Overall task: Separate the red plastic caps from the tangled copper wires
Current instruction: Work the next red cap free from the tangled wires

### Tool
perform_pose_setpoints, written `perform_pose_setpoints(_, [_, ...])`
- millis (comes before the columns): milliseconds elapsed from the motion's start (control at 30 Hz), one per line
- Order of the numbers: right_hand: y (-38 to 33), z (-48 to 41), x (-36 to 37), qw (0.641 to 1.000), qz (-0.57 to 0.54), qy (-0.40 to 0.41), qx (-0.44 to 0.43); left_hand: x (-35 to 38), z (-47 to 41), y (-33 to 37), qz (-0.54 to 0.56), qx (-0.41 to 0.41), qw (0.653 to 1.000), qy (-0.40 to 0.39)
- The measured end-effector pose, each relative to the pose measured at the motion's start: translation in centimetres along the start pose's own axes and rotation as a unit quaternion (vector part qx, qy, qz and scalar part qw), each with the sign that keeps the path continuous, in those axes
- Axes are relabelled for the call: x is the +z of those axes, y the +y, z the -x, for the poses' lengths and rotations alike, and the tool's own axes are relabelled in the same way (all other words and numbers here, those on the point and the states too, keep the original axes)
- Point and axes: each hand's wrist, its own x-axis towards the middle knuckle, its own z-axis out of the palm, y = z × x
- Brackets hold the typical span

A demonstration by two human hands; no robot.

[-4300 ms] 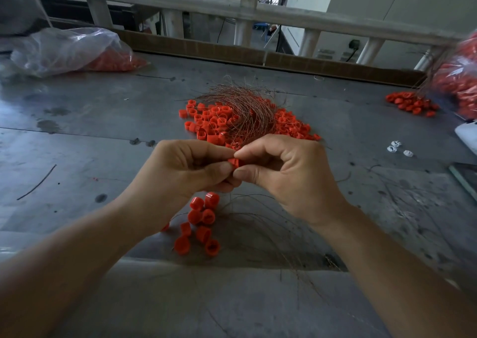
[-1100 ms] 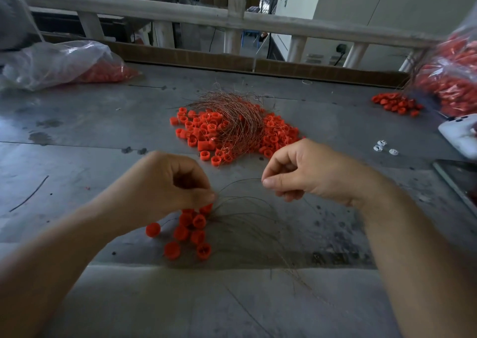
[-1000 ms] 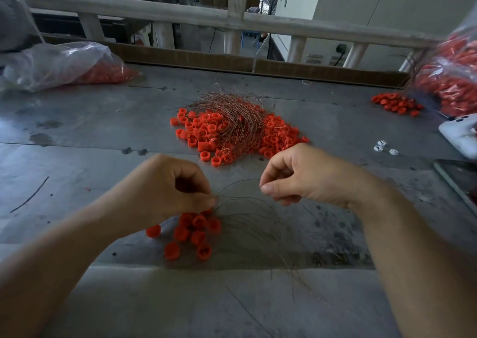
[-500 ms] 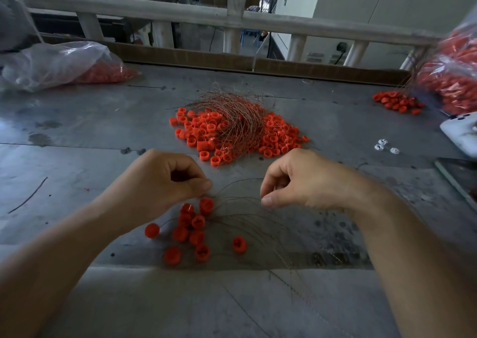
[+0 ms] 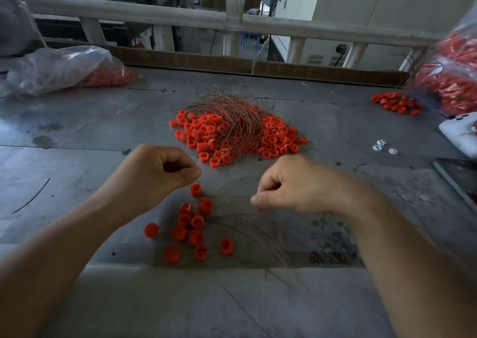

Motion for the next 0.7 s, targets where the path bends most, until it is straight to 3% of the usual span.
perform_pose_setpoints(100, [0.0,-0.1,0.3,1.0,0.003,-0.015,-0.001,0.0,-0.6,-0.4,-0.013,0.002,1.0,0.019])
perform_pose_setpoints(433, [0.4,-0.6,0.2,0.994,-0.033,0.107,0.0,1.2,-6.1,-1.9,-0.075,-0.053,0.994,0.061])
perform_pose_setpoints(700, [0.8,-1.2,0.4,0.986,-0.052,0.156,-0.001,1.9,-5.6,-1.8,-0.174,0.02,0.98,0.093])
